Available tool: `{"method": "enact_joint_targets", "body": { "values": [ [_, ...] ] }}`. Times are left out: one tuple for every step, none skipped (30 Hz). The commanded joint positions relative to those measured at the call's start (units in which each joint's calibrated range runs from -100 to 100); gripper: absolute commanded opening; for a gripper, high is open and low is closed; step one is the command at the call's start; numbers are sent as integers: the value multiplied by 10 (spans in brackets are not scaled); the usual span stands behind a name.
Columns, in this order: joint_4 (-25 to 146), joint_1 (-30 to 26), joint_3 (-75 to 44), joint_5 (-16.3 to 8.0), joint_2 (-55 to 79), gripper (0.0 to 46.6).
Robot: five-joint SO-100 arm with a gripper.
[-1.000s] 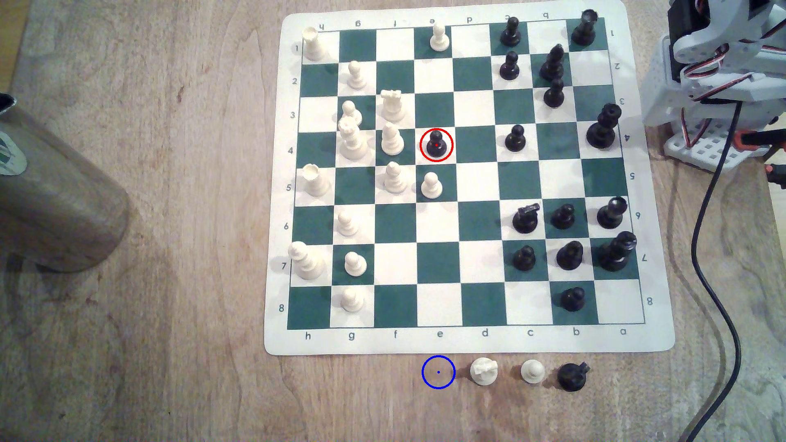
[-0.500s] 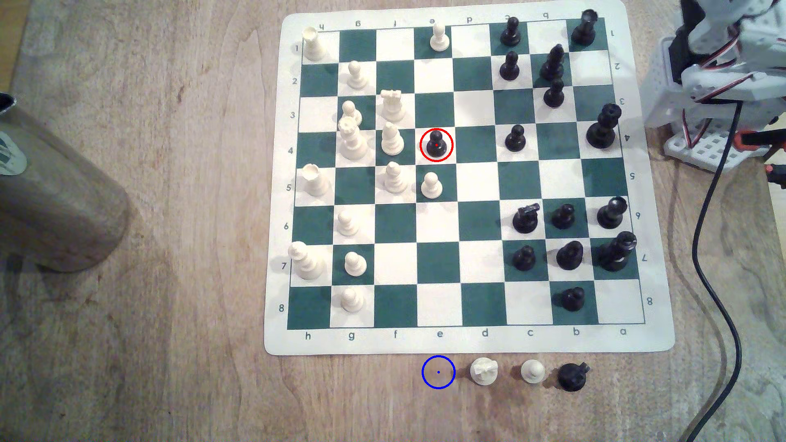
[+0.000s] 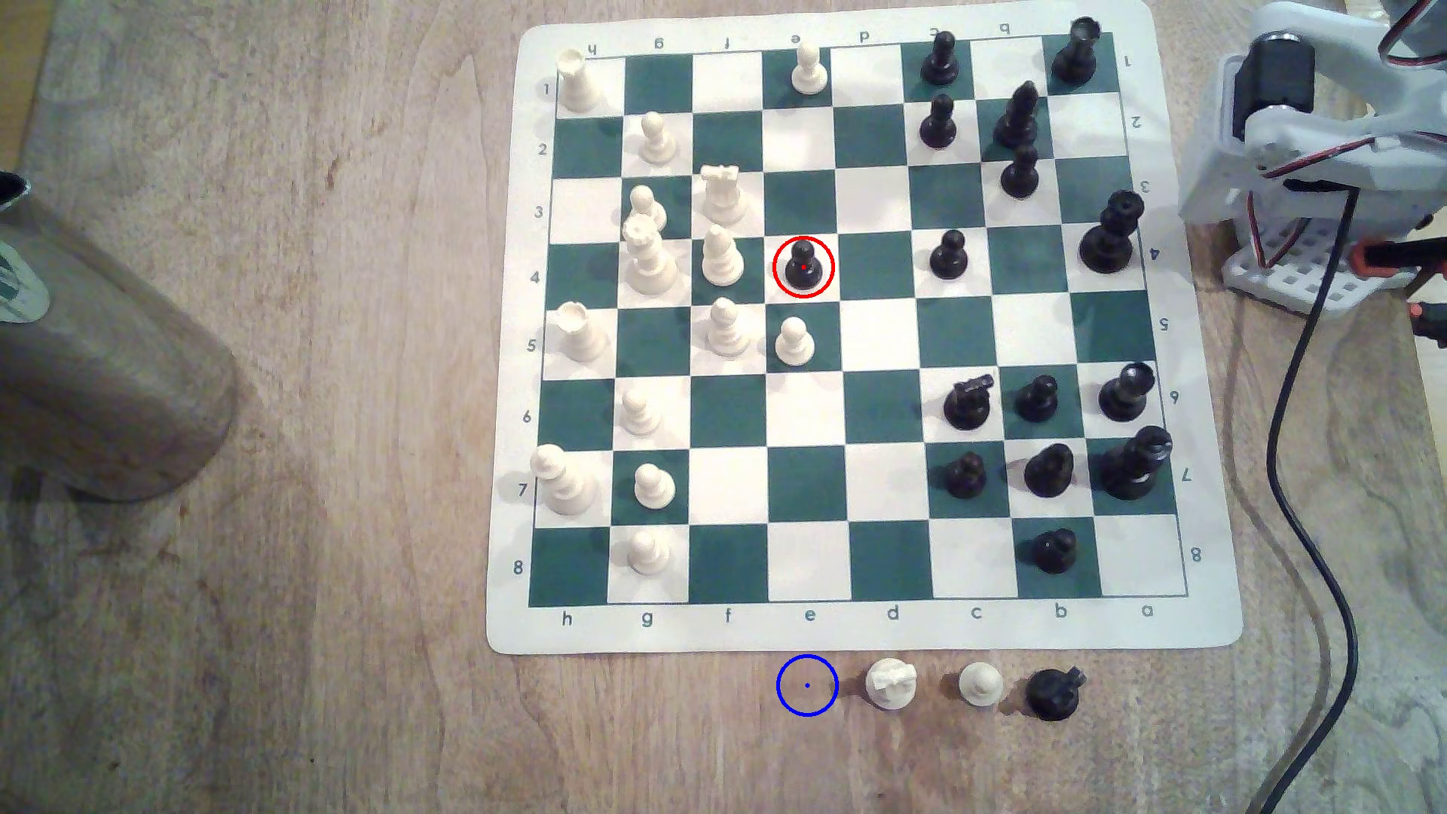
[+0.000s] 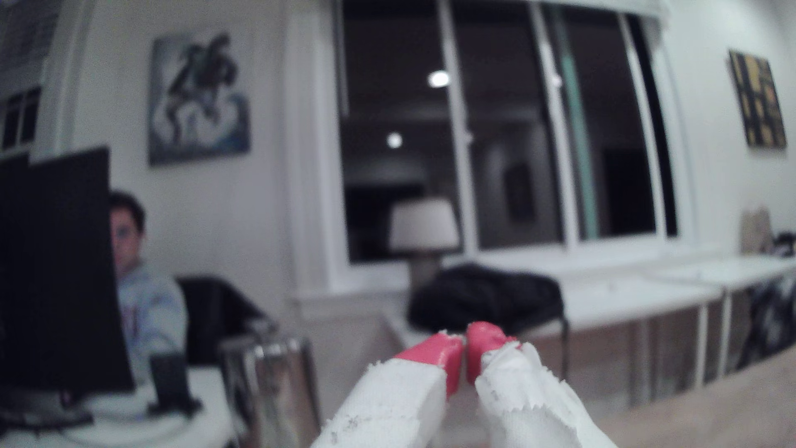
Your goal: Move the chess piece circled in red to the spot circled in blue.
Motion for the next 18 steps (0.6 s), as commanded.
{"method": "enact_joint_targets", "body": {
  "values": [
    [203,-8,-40,36,2,2],
    [221,-15,-36,36,1,2],
    [236,-22,-32,36,2,2],
    [247,-29,-26,36,5,6],
    [263,-44,-12,43,9,17],
    [270,-53,-6,44,13,26],
    [283,-64,-6,44,23,31],
    [294,-74,-6,44,34,36],
    [312,-95,-6,44,59,46],
    [319,-102,-8,43,75,50],
    [327,-109,-13,42,95,53],
    [330,-116,-16,39,113,57],
    [330,-121,-19,34,131,64],
    [336,-138,-32,25,161,96],
    [337,-147,-35,24,172,103],
    [336,-155,-38,24,182,106],
    [333,-161,-43,24,195,110],
    [333,-164,-70,18,242,109]
  ]
}}
